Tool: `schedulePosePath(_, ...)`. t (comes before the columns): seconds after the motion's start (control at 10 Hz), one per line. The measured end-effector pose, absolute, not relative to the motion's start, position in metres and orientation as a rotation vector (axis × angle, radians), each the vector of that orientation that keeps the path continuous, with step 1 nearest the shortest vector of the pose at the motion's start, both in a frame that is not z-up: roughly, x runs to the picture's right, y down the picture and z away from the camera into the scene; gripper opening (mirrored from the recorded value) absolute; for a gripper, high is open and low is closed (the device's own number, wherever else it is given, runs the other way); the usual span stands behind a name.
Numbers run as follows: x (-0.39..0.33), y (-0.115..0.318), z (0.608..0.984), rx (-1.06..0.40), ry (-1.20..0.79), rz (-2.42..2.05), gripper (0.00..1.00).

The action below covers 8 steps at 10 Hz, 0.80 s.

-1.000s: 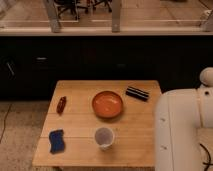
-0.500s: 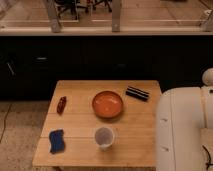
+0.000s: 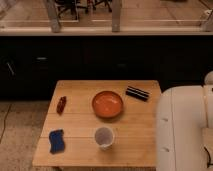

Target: Knock the bottle over

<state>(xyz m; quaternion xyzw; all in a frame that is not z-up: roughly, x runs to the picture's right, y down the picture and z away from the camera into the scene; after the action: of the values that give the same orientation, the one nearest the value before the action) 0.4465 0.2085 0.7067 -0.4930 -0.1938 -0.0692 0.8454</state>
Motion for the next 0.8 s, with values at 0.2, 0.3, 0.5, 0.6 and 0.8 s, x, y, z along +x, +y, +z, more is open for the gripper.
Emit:
schedulePosePath(0.2, 0.451, 0.215, 0.703, -1.042, -0.4, -0.131, 0.02)
schedulePosePath(0.3, 0.453, 0.218, 0.7, -1.042, -0.395, -0.126, 0.02)
schedulePosePath(0.5, 0.457, 0.226, 0.691, -1.038, -0.384, -0.12, 0.02)
schedulePosePath(0.6, 0.459, 0.229, 0.689, -1.037, -0.381, -0.119, 0.02)
schedulePosePath(0.8, 0.462, 0.235, 0.683, -1.036, -0.372, -0.117, 0.02)
